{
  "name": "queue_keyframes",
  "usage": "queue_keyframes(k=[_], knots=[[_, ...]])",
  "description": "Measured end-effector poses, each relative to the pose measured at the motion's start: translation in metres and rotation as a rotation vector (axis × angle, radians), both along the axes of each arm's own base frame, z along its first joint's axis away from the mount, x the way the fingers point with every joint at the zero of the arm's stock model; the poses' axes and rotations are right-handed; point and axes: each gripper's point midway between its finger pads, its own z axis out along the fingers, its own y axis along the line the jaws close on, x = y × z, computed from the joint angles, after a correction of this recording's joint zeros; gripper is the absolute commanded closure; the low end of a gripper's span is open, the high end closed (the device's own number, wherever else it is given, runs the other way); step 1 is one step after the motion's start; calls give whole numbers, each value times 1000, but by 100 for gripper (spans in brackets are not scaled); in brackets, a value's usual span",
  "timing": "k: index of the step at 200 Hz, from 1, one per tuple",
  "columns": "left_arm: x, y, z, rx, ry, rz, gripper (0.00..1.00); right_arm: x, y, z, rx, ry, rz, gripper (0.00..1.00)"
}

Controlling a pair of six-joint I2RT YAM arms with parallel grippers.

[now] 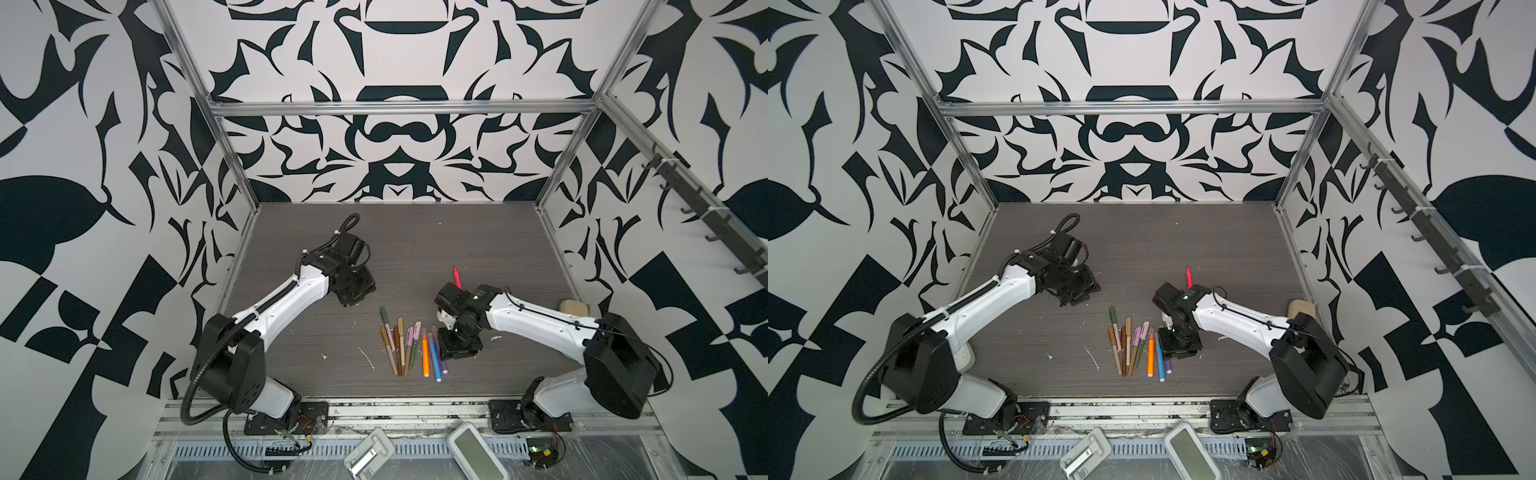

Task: Open the pen caps
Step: 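Lower the right gripper onto the purple highlighter and close on its body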

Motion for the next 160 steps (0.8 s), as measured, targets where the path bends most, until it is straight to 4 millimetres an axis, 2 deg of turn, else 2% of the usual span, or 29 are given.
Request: queue_keyframes(k=[18,38,53,78,116,160], knots=[[13,-14,14,-20,-30,-71,57,6,3,-4,-14,-26,-5,57],[21,-21,27,-33,-62,-123,57,12,2,-2,-25,-63,-12,57],[25,-24,32,-44,-77,-147,57,16,0,3,-25,-102,-20,62],[26,-24,23,-52,-51,-160,57,19,-6,9,-19,-162,-48,62],[23,-28,9,-74,-5,-164,57,12,-19,3,-48,-173,-77,62],[28,-35,0,-94,20,-167,58,14,-15,-2,-49,-171,-98,62]])
